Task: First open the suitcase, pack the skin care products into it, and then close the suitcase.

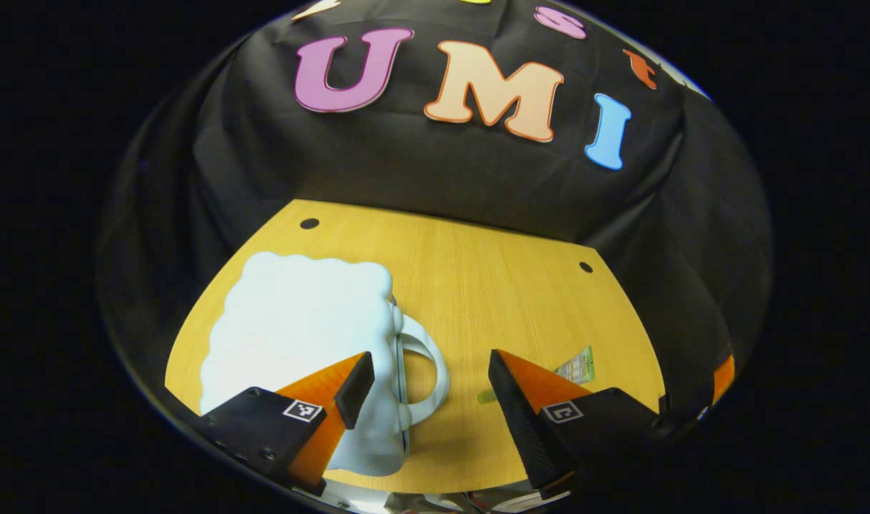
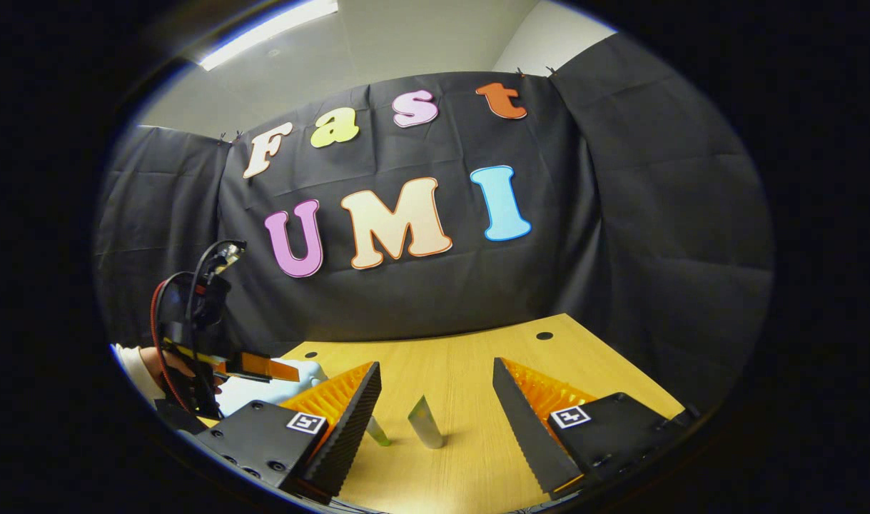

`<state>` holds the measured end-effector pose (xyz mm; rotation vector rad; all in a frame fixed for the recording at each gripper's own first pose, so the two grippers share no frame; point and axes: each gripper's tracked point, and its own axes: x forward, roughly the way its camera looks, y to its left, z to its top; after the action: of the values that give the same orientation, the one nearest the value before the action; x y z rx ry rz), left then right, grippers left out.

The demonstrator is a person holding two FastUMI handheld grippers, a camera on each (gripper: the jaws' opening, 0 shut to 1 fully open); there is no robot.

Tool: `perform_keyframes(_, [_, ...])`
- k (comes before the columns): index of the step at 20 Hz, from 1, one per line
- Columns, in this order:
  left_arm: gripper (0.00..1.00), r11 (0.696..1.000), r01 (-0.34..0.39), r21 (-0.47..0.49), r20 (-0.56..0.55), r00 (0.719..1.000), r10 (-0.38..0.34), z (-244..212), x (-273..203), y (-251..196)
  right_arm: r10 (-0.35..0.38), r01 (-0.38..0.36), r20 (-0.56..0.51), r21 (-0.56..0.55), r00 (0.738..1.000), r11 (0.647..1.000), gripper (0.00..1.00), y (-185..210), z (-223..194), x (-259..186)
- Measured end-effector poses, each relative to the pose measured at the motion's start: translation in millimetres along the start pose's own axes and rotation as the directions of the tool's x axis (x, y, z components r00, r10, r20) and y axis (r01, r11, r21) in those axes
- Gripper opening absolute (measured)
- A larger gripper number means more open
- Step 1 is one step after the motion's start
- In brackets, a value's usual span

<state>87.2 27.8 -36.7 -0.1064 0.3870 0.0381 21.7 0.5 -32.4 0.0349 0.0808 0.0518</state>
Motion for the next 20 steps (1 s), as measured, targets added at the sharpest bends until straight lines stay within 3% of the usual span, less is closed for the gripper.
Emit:
perform_keyframes(11, [0.94, 0.996, -0.019, -0.091, -0.273, 0.962, -0.006, -24.9, 74.7, -15.7, -0.078, 0.078, -0.025, 0.006, 0.997, 0.997, 0.98, -44.9, -5.7, 0.6])
perform_keyframes(14, [0.84, 0.994, -0.043, -0.099, -0.342, 0.940, 0.007, -36.4, 86.8, -17.2, -0.095, 0.095, -0.035, 0.014, 0.995, 0.995, 0.98, -55.0, -10.0, -0.4])
perform_keyframes(15, [0.85, 0.992, -0.068, -0.103, -0.358, 0.933, 0.027, -39.7, 90.9, -14.6, -0.100, 0.101, -0.035, 0.015, 0.994, 0.995, 0.98, -58.0, -10.1, 0.5])
perform_keyframes(18, [0.64, 0.986, -0.127, -0.105, -0.418, 0.906, 0.072, -52.9, 99.7, -7.8, -0.116, 0.116, -0.042, 0.014, 0.992, 0.993, 0.98, -68.2, -13.6, -1.8])
perform_keyframes(20, [0.58, 0.984, -0.135, -0.113, -0.445, 0.893, 0.072, -60.1, 105.1, -8.5, -0.124, 0.125, -0.050, 0.014, 0.991, 0.992, 0.98, -75.2, -15.8, -3.6])
